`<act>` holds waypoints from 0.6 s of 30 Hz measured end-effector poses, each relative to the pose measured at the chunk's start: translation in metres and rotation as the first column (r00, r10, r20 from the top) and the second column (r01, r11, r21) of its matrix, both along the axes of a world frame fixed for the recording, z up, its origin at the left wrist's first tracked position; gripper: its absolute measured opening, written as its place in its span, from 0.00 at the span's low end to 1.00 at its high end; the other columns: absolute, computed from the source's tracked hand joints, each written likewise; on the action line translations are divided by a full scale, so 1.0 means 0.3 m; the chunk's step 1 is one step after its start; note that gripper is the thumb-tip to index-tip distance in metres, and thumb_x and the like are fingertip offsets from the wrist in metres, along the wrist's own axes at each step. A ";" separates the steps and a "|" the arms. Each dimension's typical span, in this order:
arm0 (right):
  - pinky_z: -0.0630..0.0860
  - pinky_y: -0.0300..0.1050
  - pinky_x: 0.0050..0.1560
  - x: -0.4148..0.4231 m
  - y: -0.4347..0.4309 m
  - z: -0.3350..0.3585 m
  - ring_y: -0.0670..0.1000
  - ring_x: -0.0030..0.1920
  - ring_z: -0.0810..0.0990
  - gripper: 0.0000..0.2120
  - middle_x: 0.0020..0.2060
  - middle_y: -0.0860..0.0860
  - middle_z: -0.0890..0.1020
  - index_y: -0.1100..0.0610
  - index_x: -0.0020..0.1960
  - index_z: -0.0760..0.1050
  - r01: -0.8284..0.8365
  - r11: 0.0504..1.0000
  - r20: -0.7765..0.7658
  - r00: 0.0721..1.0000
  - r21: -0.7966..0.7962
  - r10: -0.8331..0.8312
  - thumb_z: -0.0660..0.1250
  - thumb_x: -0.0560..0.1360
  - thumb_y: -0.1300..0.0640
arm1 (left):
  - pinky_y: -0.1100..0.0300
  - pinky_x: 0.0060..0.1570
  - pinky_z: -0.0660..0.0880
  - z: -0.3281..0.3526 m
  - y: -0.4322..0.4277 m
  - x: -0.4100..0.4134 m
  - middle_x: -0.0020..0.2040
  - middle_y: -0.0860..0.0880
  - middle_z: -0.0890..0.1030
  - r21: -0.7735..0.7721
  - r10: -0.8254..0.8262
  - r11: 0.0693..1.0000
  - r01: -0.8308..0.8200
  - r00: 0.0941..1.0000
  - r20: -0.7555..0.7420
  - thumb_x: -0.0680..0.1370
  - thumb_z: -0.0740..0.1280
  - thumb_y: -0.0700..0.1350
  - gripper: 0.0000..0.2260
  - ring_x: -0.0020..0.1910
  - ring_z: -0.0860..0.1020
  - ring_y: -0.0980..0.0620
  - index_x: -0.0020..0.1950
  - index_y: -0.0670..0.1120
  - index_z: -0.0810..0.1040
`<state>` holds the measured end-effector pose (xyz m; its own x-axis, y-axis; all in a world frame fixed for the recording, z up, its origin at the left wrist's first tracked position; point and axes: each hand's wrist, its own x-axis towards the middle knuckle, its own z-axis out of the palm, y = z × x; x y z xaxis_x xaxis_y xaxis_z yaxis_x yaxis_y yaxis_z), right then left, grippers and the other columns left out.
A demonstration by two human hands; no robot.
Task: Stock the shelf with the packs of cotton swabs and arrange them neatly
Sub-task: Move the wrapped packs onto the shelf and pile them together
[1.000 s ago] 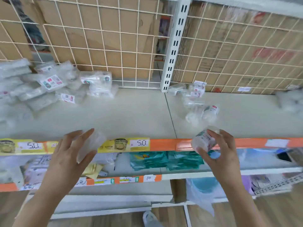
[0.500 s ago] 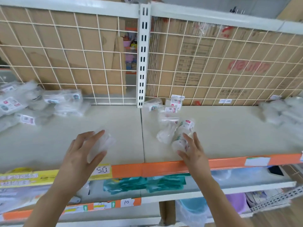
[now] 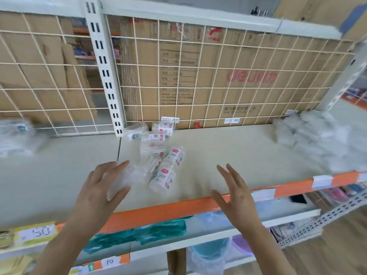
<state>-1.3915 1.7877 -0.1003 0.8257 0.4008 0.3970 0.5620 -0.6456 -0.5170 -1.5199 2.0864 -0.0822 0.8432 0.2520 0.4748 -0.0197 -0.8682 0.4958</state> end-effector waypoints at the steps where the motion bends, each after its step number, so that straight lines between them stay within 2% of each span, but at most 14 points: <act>1: 0.74 0.56 0.58 -0.003 -0.043 -0.001 0.60 0.66 0.71 0.26 0.69 0.57 0.69 0.45 0.70 0.61 0.043 0.999 0.005 0.999 0.001 -0.043 0.61 0.73 0.43 | 0.49 0.56 0.72 -0.001 -0.021 0.022 0.60 0.49 0.72 -0.005 -0.025 1.000 0.025 1.000 -0.001 0.77 0.66 0.56 0.21 0.56 0.71 0.50 0.68 0.51 0.72; 4: 0.75 0.59 0.56 -0.011 -0.173 -0.010 0.60 0.65 0.72 0.30 0.69 0.55 0.69 0.45 0.69 0.64 0.173 0.985 0.023 0.985 0.017 -0.173 0.72 0.72 0.56 | 0.50 0.59 0.70 0.011 -0.078 0.089 0.61 0.53 0.71 -0.030 -0.116 0.993 0.115 0.993 -0.008 0.77 0.65 0.57 0.21 0.58 0.70 0.51 0.68 0.55 0.70; 6: 0.75 0.59 0.56 -0.022 -0.246 -0.007 0.62 0.63 0.73 0.31 0.68 0.57 0.70 0.47 0.68 0.65 0.249 0.968 0.031 0.968 0.018 -0.249 0.74 0.70 0.60 | 0.50 0.60 0.68 0.025 -0.108 0.136 0.61 0.55 0.70 -0.042 -0.183 0.982 0.182 0.983 -0.022 0.75 0.62 0.58 0.22 0.60 0.69 0.52 0.68 0.58 0.68; 9: 0.74 0.56 0.54 -0.061 -0.330 -0.003 0.60 0.62 0.73 0.31 0.66 0.58 0.71 0.49 0.68 0.66 0.373 0.928 0.045 0.927 0.008 -0.373 0.74 0.69 0.61 | 0.53 0.60 0.67 0.037 -0.147 0.207 0.62 0.54 0.70 -0.054 -0.283 0.959 0.280 0.958 -0.055 0.74 0.59 0.60 0.24 0.60 0.69 0.51 0.69 0.60 0.64; 12: 0.71 0.54 0.57 -0.120 -0.398 0.004 0.58 0.63 0.72 0.31 0.66 0.57 0.72 0.51 0.68 0.69 0.471 0.882 0.042 0.881 0.008 -0.471 0.75 0.68 0.62 | 0.53 0.59 0.66 0.040 -0.189 0.279 0.62 0.55 0.69 -0.040 -0.396 0.918 0.394 0.915 -0.072 0.74 0.56 0.61 0.24 0.61 0.69 0.50 0.70 0.59 0.64; 15: 0.72 0.56 0.58 -0.178 -0.458 0.010 0.61 0.61 0.74 0.31 0.63 0.58 0.74 0.53 0.67 0.70 0.560 0.829 0.050 0.828 -0.015 -0.558 0.76 0.67 0.63 | 0.50 0.59 0.68 0.041 -0.230 0.346 0.61 0.55 0.69 -0.051 -0.491 0.871 0.488 0.868 -0.073 0.74 0.56 0.61 0.23 0.61 0.69 0.51 0.69 0.59 0.67; 18: 0.70 0.54 0.60 -0.246 -0.488 0.018 0.59 0.63 0.73 0.29 0.63 0.57 0.74 0.55 0.66 0.71 0.660 0.751 0.017 0.752 -0.012 -0.659 0.75 0.68 0.62 | 0.46 0.56 0.71 0.040 -0.269 0.404 0.62 0.54 0.70 -0.062 -0.556 0.831 0.553 0.828 -0.067 0.74 0.55 0.62 0.24 0.61 0.70 0.50 0.70 0.60 0.64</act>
<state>-1.4652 1.6414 -0.0948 0.8828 -0.2354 0.4065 -0.0007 -0.8661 -0.4998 -1.3987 2.0057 -0.0701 0.8804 -0.2531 0.4010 -0.4521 -0.7034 0.5486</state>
